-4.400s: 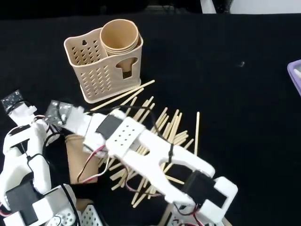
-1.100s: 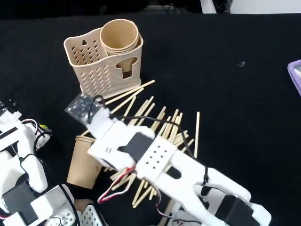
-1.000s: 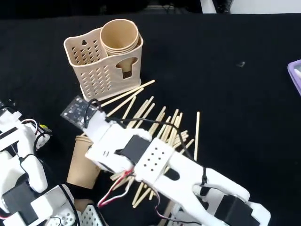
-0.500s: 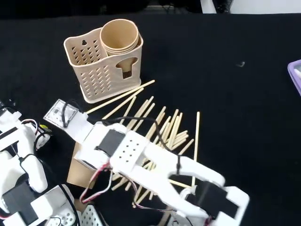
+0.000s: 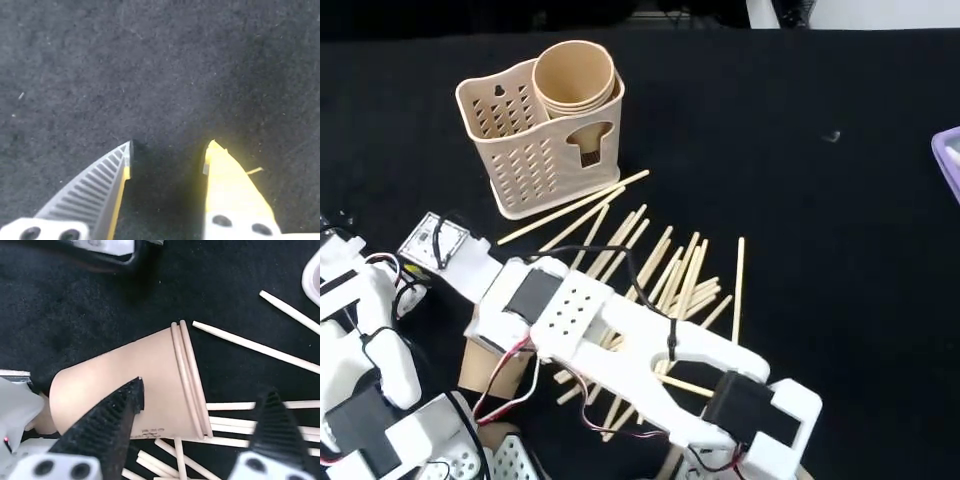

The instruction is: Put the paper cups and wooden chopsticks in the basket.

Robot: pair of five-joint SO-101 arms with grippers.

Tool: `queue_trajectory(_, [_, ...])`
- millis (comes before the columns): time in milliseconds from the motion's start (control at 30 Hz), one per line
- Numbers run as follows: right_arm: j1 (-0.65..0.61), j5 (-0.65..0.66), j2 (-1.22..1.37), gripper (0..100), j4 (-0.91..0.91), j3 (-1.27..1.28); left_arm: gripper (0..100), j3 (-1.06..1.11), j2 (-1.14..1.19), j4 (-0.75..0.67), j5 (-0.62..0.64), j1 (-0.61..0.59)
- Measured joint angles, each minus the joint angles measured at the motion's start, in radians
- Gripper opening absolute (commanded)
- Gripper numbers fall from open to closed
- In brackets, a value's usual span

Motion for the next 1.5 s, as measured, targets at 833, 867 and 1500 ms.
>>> queue_trajectory(833, [0.16,0.144,-0.411,1.1,0.316,0.028,24,0.0,0.0,0.0,0.0,0.0])
queue_trajectory(867, [0.176,0.157,-0.44,1.1,0.322,0.034,24,0.0,0.0,0.0,0.0,0.0])
queue_trajectory(1500, [0.239,0.215,-0.546,2.9,0.227,0.4,24,0.0,0.0,0.0,0.0,0.0])
